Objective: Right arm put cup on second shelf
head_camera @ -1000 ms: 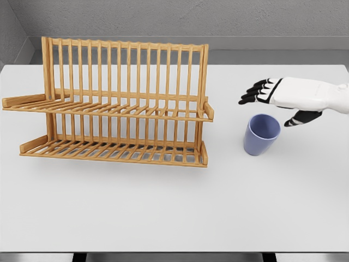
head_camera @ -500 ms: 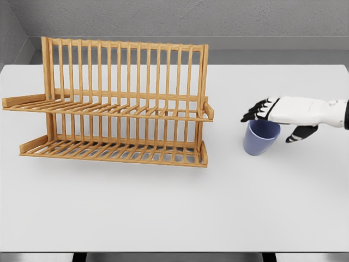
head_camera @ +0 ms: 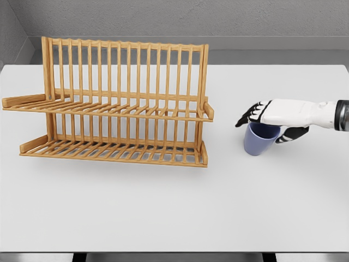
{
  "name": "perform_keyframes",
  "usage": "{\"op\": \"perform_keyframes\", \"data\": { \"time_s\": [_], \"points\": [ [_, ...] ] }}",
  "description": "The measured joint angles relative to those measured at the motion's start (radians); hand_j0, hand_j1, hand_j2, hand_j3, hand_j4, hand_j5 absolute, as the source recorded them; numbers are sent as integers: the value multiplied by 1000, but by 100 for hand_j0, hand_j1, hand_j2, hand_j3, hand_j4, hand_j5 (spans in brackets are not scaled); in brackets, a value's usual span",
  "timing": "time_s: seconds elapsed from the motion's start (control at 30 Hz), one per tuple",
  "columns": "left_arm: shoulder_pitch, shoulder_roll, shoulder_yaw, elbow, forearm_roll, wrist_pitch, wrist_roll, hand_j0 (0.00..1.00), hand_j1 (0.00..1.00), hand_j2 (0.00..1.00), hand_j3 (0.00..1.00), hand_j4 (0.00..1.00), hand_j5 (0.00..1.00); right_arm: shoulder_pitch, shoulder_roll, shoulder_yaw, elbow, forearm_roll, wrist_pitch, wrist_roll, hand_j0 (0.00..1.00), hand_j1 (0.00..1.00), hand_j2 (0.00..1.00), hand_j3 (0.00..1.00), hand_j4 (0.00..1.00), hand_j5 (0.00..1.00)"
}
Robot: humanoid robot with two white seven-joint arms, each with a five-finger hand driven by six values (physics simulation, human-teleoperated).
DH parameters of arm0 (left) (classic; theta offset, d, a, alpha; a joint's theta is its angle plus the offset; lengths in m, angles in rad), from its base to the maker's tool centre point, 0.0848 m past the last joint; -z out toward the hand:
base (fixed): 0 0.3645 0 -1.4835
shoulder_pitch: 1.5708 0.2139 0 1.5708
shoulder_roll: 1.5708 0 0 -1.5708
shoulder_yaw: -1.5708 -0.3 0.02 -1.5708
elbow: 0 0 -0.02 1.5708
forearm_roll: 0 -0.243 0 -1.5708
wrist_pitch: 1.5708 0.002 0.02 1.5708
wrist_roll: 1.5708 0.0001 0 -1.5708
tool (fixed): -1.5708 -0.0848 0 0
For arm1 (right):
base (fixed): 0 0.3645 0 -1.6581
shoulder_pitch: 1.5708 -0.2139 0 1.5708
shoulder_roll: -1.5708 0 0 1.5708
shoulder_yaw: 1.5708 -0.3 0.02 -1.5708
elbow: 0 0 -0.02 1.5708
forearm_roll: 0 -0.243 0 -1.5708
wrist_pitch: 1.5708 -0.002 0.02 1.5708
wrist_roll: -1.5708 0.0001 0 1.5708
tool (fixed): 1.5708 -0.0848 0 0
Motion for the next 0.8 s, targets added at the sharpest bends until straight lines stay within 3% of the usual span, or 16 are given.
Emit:
{"op": "perform_keyframes", "data": {
  "time_s": [0.17,0.47,0.8],
  "points": [
    [0,0,0,0,0,0,0,100,100,100,100,100,100,0,-1,9,1,0,1,0,57,57,57,57,57,57],
    [0,0,0,0,0,0,0,100,100,100,100,100,100,-31,-9,3,-6,6,0,0,58,58,58,58,58,58],
    [0,0,0,0,0,0,0,100,100,100,100,100,100,-29,-12,-97,-19,3,0,0,58,58,58,58,58,58]
  ]
}}
